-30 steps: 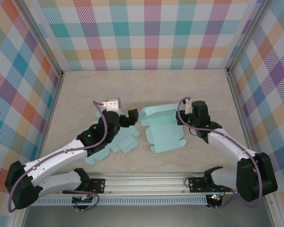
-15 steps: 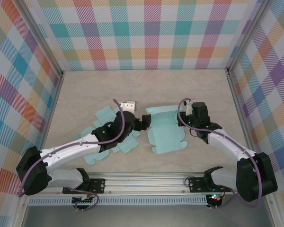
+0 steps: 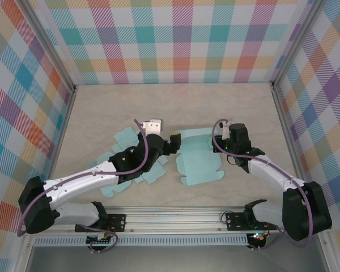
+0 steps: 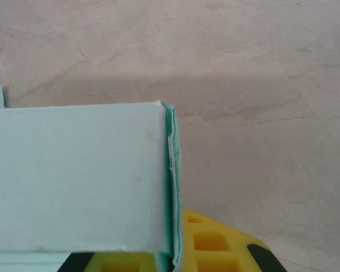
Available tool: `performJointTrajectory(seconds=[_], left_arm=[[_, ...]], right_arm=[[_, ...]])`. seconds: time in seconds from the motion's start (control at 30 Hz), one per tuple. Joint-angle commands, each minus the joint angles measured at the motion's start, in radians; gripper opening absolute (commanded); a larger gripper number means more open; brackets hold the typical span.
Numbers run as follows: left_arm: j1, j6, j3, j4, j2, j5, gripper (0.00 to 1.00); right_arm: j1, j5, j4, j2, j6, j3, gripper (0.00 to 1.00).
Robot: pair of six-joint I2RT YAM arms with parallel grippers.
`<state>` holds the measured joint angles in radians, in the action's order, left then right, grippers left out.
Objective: Fold the paper box
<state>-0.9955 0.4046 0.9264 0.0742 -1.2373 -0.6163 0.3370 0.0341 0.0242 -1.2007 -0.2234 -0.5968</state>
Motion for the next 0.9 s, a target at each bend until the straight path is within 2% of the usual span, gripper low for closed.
performJointTrajectory(seconds=[0.0,0.13,0.33,0.53,0.87], left_arm=[[-0.008,0.020,0.065,0.093,-0.057,-0.101,1.00],[-0.008,-0.003,0.118,0.121,-0.126,-0.126,1.00],[-0.008,0.026,0.133,0.183,-0.185,-0.180,0.90],[-0.008,0.025,0.138,0.176,-0.249,-0.168,0.93],[0.004,-0.045,0.147,-0.057,-0.325,-0.054,0.95]], right_arm=[[0.003,0.019,0.033,0.021,-0.002,0.015,0.00],[0.003,0.028,0.028,0.029,-0.001,0.015,0.00],[0.004,0.033,0.023,0.044,-0.004,0.014,0.00],[0.003,0.045,0.020,0.050,-0.009,0.012,0.00],[0.003,0.099,0.032,0.051,-0.039,0.012,0.00]])
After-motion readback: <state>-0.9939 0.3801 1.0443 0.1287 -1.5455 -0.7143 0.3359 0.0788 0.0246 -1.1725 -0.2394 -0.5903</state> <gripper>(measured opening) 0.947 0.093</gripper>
